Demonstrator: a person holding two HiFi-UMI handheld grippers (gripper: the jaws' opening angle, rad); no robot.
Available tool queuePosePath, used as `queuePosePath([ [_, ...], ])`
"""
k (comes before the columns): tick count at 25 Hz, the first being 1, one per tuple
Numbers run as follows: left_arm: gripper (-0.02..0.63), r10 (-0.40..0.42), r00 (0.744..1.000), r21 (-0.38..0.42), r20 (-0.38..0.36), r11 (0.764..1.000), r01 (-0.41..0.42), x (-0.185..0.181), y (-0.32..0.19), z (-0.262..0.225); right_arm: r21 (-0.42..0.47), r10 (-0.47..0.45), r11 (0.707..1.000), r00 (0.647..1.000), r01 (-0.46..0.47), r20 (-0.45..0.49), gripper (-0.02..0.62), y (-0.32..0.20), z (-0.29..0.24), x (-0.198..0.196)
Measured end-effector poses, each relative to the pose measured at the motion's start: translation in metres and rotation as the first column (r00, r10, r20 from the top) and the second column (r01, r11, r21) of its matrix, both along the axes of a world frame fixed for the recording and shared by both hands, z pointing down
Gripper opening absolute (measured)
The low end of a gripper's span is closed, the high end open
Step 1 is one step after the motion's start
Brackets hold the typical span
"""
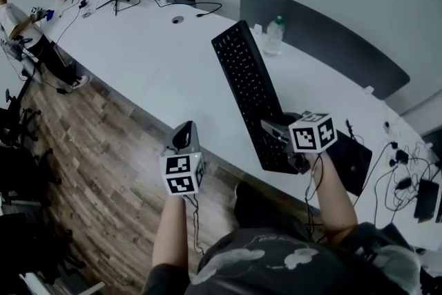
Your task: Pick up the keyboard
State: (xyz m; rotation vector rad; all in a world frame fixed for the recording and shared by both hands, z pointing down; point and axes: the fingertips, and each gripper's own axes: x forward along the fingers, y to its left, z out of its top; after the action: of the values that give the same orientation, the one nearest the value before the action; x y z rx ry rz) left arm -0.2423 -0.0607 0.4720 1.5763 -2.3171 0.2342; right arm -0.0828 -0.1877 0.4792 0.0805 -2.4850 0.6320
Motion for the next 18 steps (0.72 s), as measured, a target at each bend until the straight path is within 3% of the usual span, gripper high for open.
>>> queuePosePath([
  [18,0.002,-0.019,1.0,0.011,-0.009,1.0,0.019,0.108,0.181,-0.004,-0.067,-0.049,0.996,0.997,0.054,0.066,0.063,0.186,0.008,0.073],
])
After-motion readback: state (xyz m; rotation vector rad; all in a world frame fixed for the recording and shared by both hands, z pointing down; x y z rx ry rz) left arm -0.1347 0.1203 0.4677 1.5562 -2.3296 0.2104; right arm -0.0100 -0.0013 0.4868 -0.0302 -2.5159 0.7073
